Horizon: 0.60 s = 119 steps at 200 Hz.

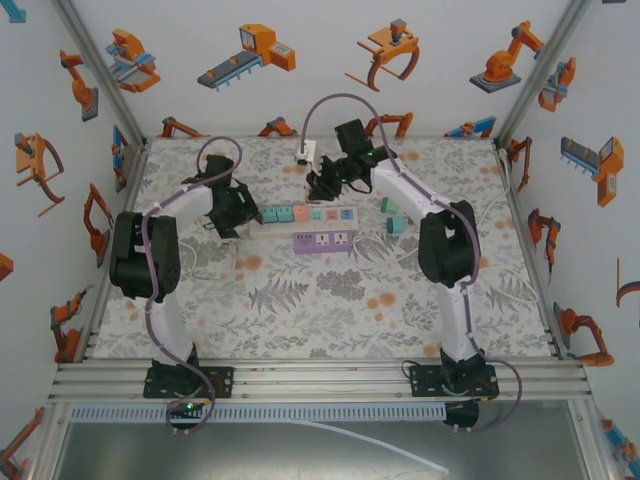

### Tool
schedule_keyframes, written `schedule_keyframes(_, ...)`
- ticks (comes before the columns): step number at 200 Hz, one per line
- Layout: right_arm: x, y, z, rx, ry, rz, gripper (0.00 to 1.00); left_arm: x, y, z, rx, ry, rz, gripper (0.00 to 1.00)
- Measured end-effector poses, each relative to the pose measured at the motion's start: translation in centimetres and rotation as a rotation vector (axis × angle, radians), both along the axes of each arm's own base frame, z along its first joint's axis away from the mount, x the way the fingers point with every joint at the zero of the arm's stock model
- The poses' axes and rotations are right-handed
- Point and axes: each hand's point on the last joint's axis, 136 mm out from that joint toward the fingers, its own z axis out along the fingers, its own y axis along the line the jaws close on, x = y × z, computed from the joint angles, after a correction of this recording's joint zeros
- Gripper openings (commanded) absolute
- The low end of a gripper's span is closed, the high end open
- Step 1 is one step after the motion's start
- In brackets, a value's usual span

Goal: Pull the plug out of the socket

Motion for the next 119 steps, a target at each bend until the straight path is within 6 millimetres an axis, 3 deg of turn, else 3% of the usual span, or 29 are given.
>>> schedule_keyframes(19,0.2,-0.2,2.6,0.038,0.003,-0.072,0.11,-1.0,0.9,0.5,0.044,0.020,0.004,0.76)
schedule_keyframes(39,0.1,-0.8,5.6,0.084,0.003,-0.146,0.11,-1.7,1.5,2.5,0.068,0.000,0.004,0.79)
schedule_keyframes(79,-0.1,-1.7,10.7,0.186,0.031,-0.278,0.08,-2.3,1.7,11.1,0.042,-0.193,-0.019,0.88)
schedule_keyframes(109,0.3,-2.4,13.2,0.256,0.082,-0.386,0.09,-3.3,0.4,17.3,-0.042,-0.361,-0.105,1.00)
schedule_keyframes(119,0.5,-2.7,13.8,0.279,0.103,-0.430,0.09,-3.8,-0.3,19.0,-0.078,-0.417,-0.144,0.97)
